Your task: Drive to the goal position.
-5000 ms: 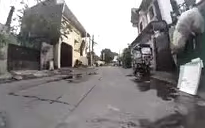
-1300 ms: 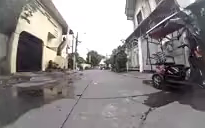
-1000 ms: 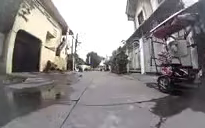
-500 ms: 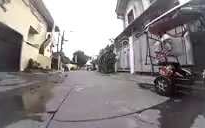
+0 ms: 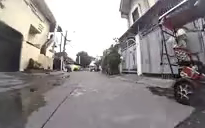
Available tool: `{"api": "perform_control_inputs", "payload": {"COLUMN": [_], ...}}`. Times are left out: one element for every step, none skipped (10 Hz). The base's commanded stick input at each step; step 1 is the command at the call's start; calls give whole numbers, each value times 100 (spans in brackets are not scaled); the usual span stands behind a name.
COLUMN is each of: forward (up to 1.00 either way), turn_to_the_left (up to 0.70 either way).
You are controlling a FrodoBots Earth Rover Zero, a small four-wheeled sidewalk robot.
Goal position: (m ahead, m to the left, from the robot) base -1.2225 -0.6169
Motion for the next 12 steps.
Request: {"api": "perform_control_inputs", "payload": {"forward": [100,100,100,100,100,100,100,100,100,100,100,100], "turn_to_the_left": [0,-8,-33,-39,-39,-39,-39,-28,-7,0,0,0]}}
